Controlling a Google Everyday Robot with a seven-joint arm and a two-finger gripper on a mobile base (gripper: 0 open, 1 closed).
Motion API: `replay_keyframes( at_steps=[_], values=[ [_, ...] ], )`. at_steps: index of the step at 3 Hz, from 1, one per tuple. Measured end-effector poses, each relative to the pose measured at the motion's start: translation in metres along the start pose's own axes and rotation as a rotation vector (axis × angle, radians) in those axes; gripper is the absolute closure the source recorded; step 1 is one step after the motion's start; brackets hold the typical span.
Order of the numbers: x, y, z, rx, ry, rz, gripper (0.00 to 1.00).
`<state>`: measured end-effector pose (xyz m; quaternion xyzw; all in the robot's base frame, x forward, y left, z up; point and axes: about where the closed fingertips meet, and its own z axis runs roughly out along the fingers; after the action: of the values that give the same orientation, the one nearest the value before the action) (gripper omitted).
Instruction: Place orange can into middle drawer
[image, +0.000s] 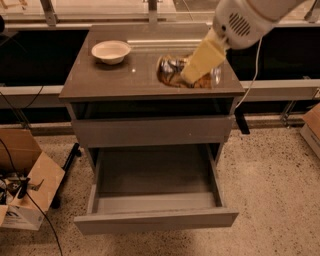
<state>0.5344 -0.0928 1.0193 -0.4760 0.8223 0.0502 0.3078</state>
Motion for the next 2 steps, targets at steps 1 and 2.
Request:
replay_keyframes(
  at_steps=[1, 2],
  values=[
    [0.024, 0.031, 0.033, -0.067, 0.033, 0.002, 1.00],
    [0.043, 0.052, 0.078, -0.109, 0.032, 0.009, 1.00]
  ],
)
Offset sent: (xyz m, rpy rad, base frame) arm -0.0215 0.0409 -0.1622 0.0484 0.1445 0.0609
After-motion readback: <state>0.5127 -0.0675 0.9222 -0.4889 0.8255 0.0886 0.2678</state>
